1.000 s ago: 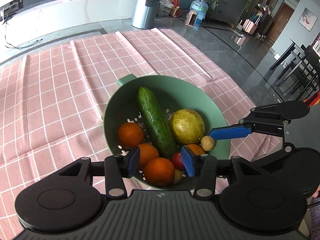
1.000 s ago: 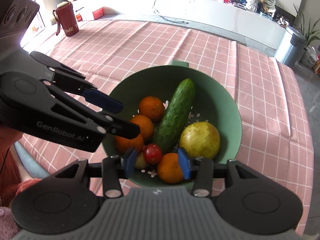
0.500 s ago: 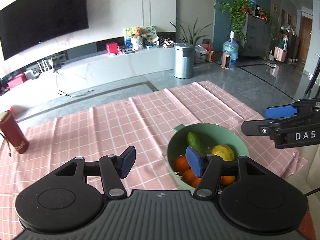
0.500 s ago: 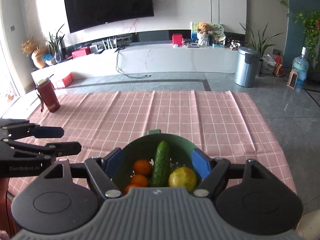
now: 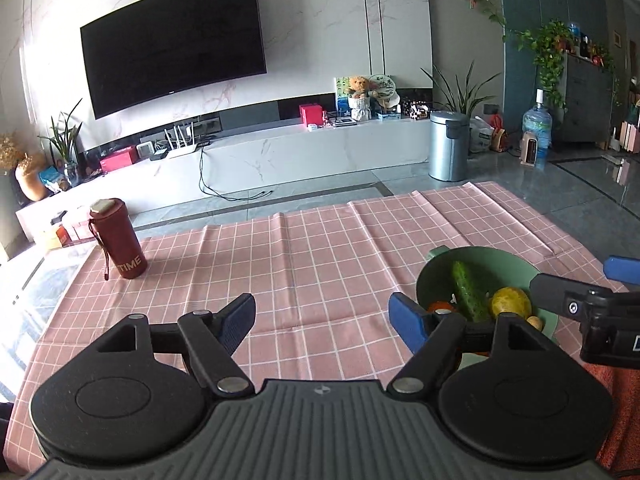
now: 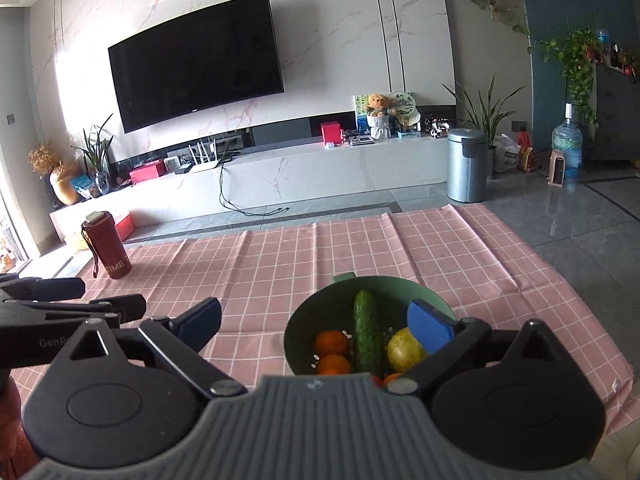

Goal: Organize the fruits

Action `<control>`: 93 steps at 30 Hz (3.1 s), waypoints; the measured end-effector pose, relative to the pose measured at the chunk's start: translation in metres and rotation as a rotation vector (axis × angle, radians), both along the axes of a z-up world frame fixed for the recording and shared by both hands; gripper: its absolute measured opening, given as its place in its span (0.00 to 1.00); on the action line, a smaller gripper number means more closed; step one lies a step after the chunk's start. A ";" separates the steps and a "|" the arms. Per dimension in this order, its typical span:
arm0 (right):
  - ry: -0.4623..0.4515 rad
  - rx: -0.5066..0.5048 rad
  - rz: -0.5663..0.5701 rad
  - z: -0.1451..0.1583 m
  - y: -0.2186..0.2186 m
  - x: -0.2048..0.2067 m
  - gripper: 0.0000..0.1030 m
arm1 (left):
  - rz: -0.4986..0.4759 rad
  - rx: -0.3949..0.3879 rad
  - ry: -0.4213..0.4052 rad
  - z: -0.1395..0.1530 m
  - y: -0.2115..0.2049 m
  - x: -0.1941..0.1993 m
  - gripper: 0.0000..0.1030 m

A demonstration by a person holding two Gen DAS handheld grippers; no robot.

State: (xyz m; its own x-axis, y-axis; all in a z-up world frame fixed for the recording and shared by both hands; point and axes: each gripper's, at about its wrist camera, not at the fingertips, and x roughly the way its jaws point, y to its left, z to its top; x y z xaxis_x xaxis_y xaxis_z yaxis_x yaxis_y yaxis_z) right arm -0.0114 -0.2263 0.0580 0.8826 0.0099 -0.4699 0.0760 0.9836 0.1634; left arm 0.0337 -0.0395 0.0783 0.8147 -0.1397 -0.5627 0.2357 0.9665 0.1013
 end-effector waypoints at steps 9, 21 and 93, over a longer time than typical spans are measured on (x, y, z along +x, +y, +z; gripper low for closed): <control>-0.005 -0.027 -0.050 -0.030 0.019 -0.020 0.93 | 0.048 -0.024 0.070 -0.033 0.013 -0.008 0.87; 0.051 -0.052 -0.052 -0.067 0.020 -0.004 0.93 | 0.060 -0.005 0.182 -0.074 0.012 0.001 0.87; 0.073 -0.062 -0.055 -0.076 0.021 0.000 0.95 | 0.056 -0.006 0.216 -0.075 0.012 0.001 0.87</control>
State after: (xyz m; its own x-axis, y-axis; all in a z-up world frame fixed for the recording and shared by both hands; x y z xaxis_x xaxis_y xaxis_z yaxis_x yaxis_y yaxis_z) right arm -0.0109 -0.2051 -0.0181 0.8442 -0.0689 -0.5316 0.1398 0.9857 0.0944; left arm 0.0345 -0.0272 0.0030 0.6819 -0.1017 -0.7243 0.1972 0.9792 0.0482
